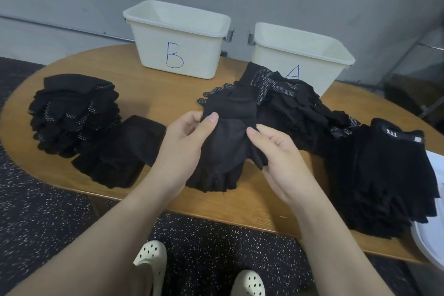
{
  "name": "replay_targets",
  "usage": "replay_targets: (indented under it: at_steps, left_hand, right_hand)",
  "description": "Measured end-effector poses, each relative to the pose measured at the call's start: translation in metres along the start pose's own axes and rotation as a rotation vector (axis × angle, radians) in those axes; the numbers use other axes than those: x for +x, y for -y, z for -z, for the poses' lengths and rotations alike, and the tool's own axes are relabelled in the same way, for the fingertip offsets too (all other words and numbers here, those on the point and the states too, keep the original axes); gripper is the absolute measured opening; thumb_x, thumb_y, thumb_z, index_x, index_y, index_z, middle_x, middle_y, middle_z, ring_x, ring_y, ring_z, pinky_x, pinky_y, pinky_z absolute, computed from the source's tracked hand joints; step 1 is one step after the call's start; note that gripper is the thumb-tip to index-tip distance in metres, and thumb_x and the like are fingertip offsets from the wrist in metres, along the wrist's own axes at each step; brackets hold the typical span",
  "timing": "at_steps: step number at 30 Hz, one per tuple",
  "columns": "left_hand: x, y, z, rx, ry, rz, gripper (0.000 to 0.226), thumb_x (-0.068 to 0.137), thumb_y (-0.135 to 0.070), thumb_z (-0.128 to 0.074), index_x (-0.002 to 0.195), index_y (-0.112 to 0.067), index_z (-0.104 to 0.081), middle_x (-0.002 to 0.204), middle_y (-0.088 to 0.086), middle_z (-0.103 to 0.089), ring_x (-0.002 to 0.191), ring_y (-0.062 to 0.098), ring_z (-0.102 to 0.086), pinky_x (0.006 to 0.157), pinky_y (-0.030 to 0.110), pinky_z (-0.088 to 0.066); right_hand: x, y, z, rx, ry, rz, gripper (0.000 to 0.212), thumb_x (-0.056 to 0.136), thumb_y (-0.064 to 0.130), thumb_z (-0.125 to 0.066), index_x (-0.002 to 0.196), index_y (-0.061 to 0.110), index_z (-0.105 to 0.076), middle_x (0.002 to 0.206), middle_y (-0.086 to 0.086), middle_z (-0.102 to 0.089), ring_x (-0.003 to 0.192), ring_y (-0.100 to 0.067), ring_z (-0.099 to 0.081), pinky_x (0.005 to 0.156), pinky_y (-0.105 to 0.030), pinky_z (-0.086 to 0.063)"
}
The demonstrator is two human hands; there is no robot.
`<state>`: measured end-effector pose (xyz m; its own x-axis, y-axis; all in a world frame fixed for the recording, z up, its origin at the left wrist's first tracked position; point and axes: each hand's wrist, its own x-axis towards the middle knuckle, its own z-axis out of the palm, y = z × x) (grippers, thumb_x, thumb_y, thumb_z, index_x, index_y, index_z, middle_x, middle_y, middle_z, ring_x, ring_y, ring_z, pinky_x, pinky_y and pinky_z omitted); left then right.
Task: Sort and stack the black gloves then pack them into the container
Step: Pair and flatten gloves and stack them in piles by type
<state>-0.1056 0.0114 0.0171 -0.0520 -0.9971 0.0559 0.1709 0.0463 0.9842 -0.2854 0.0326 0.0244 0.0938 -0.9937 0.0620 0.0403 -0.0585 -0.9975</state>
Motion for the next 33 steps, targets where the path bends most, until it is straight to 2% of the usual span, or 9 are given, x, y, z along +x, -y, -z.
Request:
replay_targets:
  at_steps: [3,6,11,18,20,23,25,27,33]
  left_hand:
    - [0.002,0.000,0.002,0.034,0.001,-0.031,0.023,0.103,-0.025,-0.061,0.106,-0.004,-0.067,0.102,0.010,-0.077,0.097,0.024,-0.074,0.089,0.039,-0.060]
    - [0.004,0.000,0.004,0.084,0.000,-0.081,0.017,0.104,-0.024,-0.060,0.103,-0.008,-0.066,0.096,0.006,-0.077,0.090,0.019,-0.072,0.081,0.037,-0.060]
    - [0.003,0.004,0.009,0.296,-0.037,-0.198,0.013,0.104,-0.028,-0.060,0.101,-0.016,-0.063,0.089,0.000,-0.076,0.082,0.017,-0.073,0.074,0.045,-0.061]
    - [0.000,0.002,0.010,0.354,-0.073,-0.273,0.012,0.105,-0.031,-0.058,0.106,-0.020,-0.063,0.090,-0.001,-0.076,0.081,0.025,-0.073,0.070,0.055,-0.060]
    - [0.000,0.000,0.011,0.270,-0.072,-0.236,0.013,0.105,-0.028,-0.058,0.106,-0.017,-0.064,0.091,0.004,-0.077,0.084,0.028,-0.074,0.074,0.056,-0.061]
    - [-0.001,-0.003,0.012,0.185,-0.083,-0.173,0.014,0.105,-0.026,-0.058,0.105,-0.016,-0.067,0.087,0.008,-0.077,0.080,0.029,-0.075,0.072,0.049,-0.062]
    - [-0.004,-0.004,0.011,0.143,-0.079,-0.139,0.014,0.104,-0.025,-0.059,0.104,-0.015,-0.068,0.085,0.009,-0.077,0.076,0.025,-0.074,0.068,0.042,-0.061]
    - [-0.007,-0.004,0.007,0.142,-0.049,-0.128,0.015,0.104,-0.024,-0.059,0.104,-0.014,-0.070,0.087,0.007,-0.078,0.077,0.021,-0.075,0.067,0.036,-0.061]
    - [-0.004,0.000,0.008,0.317,-0.092,-0.186,0.009,0.101,-0.030,-0.064,0.101,-0.023,-0.069,0.070,0.002,-0.074,0.064,0.019,-0.070,0.060,0.042,-0.059]
  right_hand:
    - [0.000,-0.003,0.003,-0.168,0.005,-0.008,0.036,0.106,0.030,-0.056,0.108,-0.004,-0.069,0.104,-0.027,-0.072,0.098,-0.037,-0.071,0.096,-0.061,-0.053]
    - [-0.001,-0.003,0.009,-0.307,0.068,-0.024,0.030,0.103,0.032,-0.062,0.106,0.003,-0.068,0.076,-0.021,-0.071,0.059,-0.023,-0.062,0.052,-0.033,-0.049]
    - [-0.003,-0.003,0.019,-0.222,0.065,-0.074,0.018,0.101,0.014,-0.063,0.104,-0.001,-0.071,0.057,-0.002,-0.066,0.045,-0.009,-0.052,0.045,-0.016,-0.039]
    - [-0.001,0.001,0.020,-0.090,0.067,-0.120,0.029,0.094,0.022,-0.068,0.111,-0.002,-0.071,0.074,-0.020,-0.056,0.049,-0.012,-0.044,0.047,-0.022,-0.039]
    - [-0.001,0.003,0.017,-0.035,0.070,-0.130,0.019,0.094,0.031,-0.066,0.089,0.015,-0.076,0.075,-0.017,-0.047,0.056,-0.013,-0.039,0.050,-0.025,-0.032]
    - [0.000,0.000,0.009,-0.073,0.083,-0.157,0.039,0.099,0.044,-0.058,0.064,0.029,-0.069,0.068,-0.006,-0.046,0.063,-0.013,-0.041,0.057,-0.030,-0.028]
    - [0.002,-0.003,0.001,-0.058,0.096,-0.154,0.043,0.096,0.054,-0.062,0.092,0.014,-0.076,0.089,-0.018,-0.068,0.078,-0.023,-0.056,0.069,-0.035,-0.041]
    - [0.004,-0.008,-0.005,-0.007,0.069,-0.151,0.060,0.096,0.052,-0.066,0.117,-0.004,-0.066,0.119,-0.027,-0.069,0.102,-0.029,-0.066,0.091,-0.041,-0.049]
    - [0.007,-0.004,-0.008,0.228,0.028,-0.149,0.034,0.100,0.024,-0.062,0.130,0.008,-0.069,0.126,-0.017,-0.072,0.120,-0.034,-0.068,0.103,-0.045,-0.054]
